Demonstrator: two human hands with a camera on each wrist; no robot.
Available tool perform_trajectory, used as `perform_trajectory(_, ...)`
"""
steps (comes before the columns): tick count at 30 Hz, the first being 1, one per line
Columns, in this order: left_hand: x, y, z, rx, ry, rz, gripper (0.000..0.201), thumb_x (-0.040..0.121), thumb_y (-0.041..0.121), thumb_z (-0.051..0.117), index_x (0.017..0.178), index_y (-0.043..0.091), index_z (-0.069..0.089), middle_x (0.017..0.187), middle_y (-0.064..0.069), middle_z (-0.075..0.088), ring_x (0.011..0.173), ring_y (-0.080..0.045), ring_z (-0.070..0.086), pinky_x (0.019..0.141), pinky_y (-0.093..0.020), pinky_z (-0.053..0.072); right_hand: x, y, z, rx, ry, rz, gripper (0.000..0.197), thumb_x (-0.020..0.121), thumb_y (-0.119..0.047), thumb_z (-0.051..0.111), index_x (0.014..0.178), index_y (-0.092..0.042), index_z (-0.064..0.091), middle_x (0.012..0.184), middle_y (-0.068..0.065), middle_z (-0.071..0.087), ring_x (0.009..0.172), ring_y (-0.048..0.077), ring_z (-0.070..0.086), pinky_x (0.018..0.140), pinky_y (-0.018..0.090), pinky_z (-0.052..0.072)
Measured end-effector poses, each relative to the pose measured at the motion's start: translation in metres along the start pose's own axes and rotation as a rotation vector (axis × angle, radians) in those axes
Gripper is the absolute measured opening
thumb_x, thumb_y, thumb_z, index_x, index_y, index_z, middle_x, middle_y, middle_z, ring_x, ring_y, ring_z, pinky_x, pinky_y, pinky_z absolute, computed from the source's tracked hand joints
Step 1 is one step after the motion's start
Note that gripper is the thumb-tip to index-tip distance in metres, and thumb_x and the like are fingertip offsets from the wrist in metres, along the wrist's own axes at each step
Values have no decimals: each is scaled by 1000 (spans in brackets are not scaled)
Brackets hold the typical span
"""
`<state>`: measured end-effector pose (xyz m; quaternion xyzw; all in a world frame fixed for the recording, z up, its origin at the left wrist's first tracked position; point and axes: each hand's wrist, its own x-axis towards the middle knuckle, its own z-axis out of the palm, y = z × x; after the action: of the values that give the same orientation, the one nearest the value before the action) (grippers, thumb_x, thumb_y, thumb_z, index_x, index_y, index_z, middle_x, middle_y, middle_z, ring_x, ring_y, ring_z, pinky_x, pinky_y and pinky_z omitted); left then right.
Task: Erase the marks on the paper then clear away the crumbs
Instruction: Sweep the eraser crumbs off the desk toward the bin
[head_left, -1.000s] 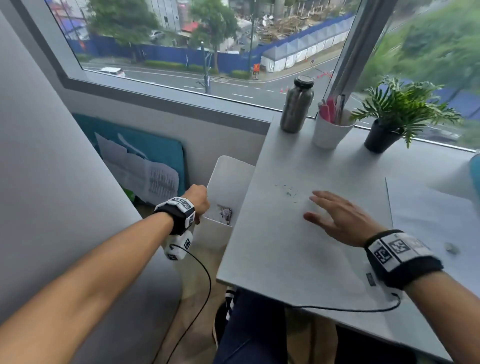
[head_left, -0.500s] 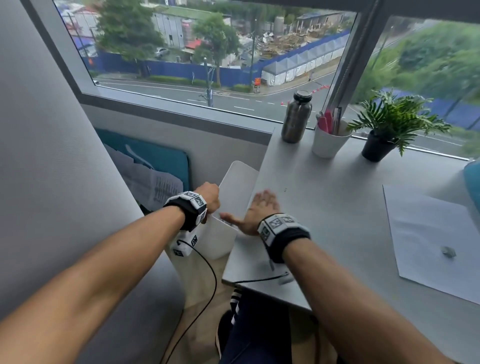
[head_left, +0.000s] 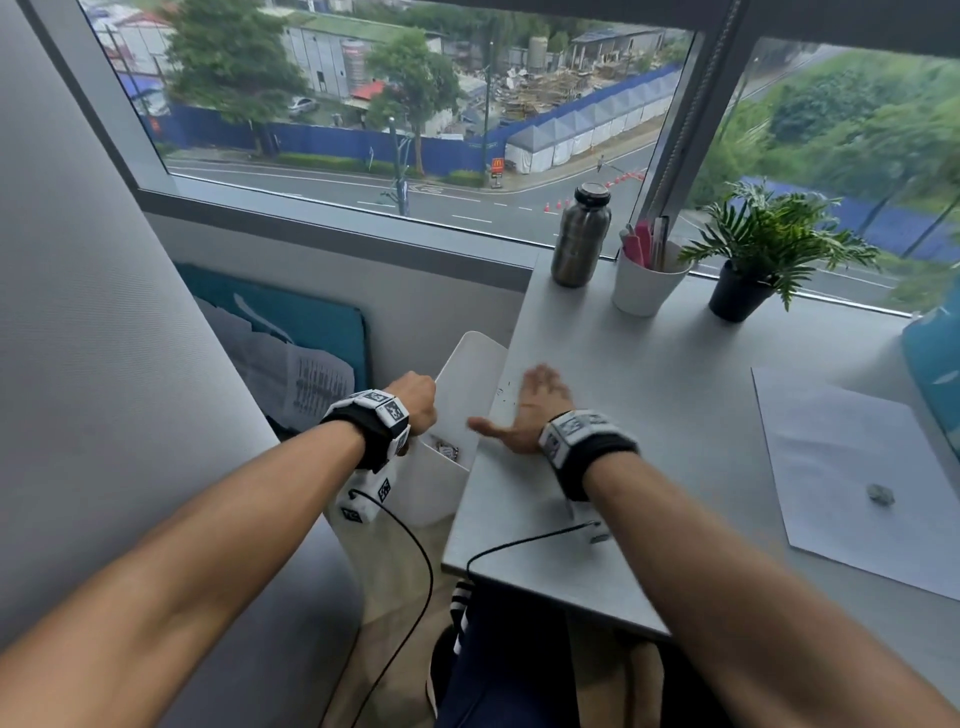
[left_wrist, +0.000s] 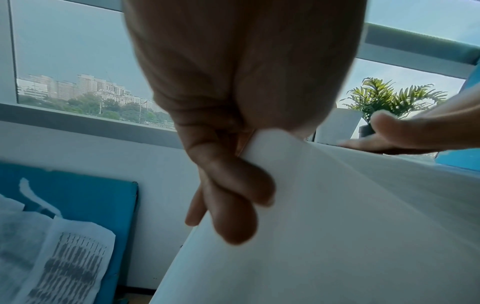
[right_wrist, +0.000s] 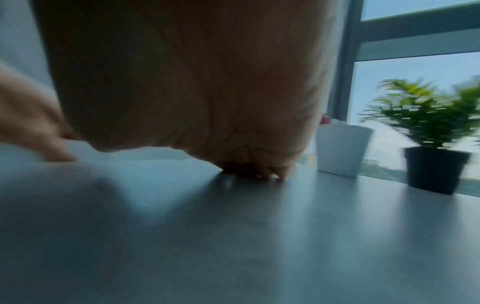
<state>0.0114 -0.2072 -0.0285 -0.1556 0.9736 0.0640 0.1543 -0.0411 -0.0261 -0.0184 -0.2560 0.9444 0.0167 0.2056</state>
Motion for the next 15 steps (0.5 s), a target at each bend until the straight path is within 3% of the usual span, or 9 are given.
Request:
perform_trajectory(3, 1, 0, -3, -2, 14, 6, 28, 91, 6, 47, 112, -6, 61, 122, -27, 61, 110, -42, 60, 84, -39, 50, 3, -59, 15, -28, -37, -289, 121, 75, -89, 29, 154, -4, -5, 163, 14, -7, 151, 27, -5, 123, 42, 0)
perform_trajectory(7, 3, -3, -6, -3, 3, 6, 26, 91, 4, 48, 110, -7, 61, 120, -27, 62, 108, -42, 61, 83, -38, 50, 3, -63, 4, -14, -25, -302, 113, 80, -84, 30, 154, -4, -2, 163, 13, -5, 151, 26, -4, 122, 42, 0)
perform_trajectory(11, 5, -6, -6, 3, 6, 10, 27, 89, 4, 47, 109, -8, 61, 120, -26, 61, 107, -41, 62, 83, -38, 51, 21, 5, -13, 27, 136, -72, 114, 79, -84, 29, 152, 2, 11, 161, 19, 9, 149, 33, 8, 122, 45, 9)
perform_trajectory(13, 4, -6, -5, 7, 2, 15, 28, 89, 4, 46, 109, -7, 61, 120, -26, 62, 106, -41, 62, 82, -38, 52, 26, 35, -17, 55, 106, 85, 117, 78, -86, 27, 153, 2, 3, 162, 20, 0, 150, 33, 1, 122, 44, 5)
perform_trajectory(15, 4, -6, -4, 5, -1, 16, 27, 89, 4, 46, 108, -7, 61, 119, -25, 62, 105, -41, 63, 82, -38, 52, 25, 40, -11, 70, 21, 141, 121, 76, -88, 28, 153, 0, -6, 161, 18, -11, 150, 31, -7, 123, 42, 0)
